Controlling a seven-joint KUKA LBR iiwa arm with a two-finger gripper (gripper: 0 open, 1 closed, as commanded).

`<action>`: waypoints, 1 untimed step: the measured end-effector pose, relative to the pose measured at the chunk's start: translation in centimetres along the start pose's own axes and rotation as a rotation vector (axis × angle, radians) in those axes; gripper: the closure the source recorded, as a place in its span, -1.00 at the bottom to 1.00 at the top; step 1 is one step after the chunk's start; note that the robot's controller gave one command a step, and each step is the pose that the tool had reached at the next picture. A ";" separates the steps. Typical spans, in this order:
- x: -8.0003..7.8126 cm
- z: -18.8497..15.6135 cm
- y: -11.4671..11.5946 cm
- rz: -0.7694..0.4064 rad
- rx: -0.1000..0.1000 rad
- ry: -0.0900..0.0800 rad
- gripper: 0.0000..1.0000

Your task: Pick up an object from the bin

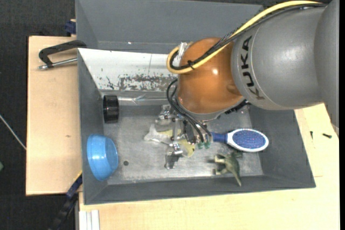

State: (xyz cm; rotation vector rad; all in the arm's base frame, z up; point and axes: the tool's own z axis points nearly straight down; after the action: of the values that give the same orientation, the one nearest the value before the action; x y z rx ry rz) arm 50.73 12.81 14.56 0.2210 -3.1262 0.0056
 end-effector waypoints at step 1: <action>-2.3 6.6 -3.7 -0.224 -0.002 -0.004 -1.00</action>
Offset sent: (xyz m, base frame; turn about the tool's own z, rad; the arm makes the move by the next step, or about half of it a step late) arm 0.0276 -0.0329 -0.0643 -0.2256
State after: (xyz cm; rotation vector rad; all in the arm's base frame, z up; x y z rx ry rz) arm 53.46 9.42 8.00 0.5689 -3.0851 0.0011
